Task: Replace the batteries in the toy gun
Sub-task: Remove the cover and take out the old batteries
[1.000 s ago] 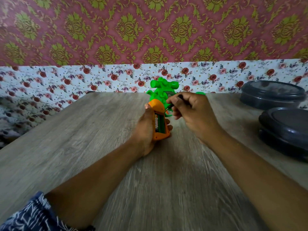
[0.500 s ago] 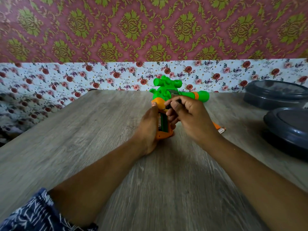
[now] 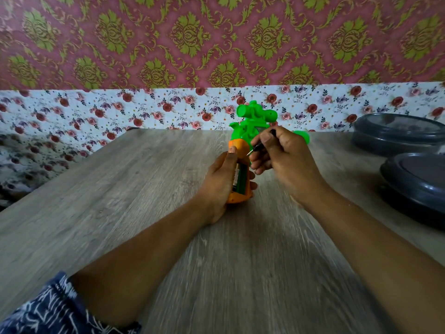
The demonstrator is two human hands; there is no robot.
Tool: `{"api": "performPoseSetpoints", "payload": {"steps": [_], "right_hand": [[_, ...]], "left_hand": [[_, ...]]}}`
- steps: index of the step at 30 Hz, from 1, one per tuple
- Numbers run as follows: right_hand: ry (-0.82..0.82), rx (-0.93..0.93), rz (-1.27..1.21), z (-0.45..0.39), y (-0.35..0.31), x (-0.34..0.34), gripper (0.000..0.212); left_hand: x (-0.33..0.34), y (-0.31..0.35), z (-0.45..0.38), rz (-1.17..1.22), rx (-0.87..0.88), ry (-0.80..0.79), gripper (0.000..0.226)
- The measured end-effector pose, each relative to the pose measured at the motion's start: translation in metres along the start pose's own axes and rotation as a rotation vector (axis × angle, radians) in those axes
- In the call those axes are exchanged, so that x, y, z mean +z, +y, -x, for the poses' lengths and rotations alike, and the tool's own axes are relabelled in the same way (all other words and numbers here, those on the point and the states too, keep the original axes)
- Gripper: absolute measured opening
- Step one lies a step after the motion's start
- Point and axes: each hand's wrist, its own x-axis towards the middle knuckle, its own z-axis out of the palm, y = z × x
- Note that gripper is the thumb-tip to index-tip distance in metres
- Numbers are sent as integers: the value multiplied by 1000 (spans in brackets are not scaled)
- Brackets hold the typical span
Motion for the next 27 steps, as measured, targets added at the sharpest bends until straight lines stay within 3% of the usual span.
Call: {"api": "performPoseSetpoints", "payload": {"steps": [3, 6, 11, 14, 23, 27], "right_hand": [[-108, -155, 181, 3, 3, 3, 19], [-145, -178, 233, 4, 5, 7, 19], [-27, -3, 11, -2, 1, 3, 25], [-13, 54, -85, -3, 1, -2, 27], [-49, 52, -119, -6, 0, -5, 27], [106, 71, -148, -6, -2, -7, 31]], "left_hand": [[0, 0, -3, 97, -32, -6, 42], [-1, 0, -4, 145, -58, -10, 43], [0, 2, 0, 53, -56, -5, 53], [1, 2, 2, 27, -28, 3, 41], [1, 4, 0, 100, -75, 48, 27], [0, 4, -1, 127, -106, 42, 20]]}}
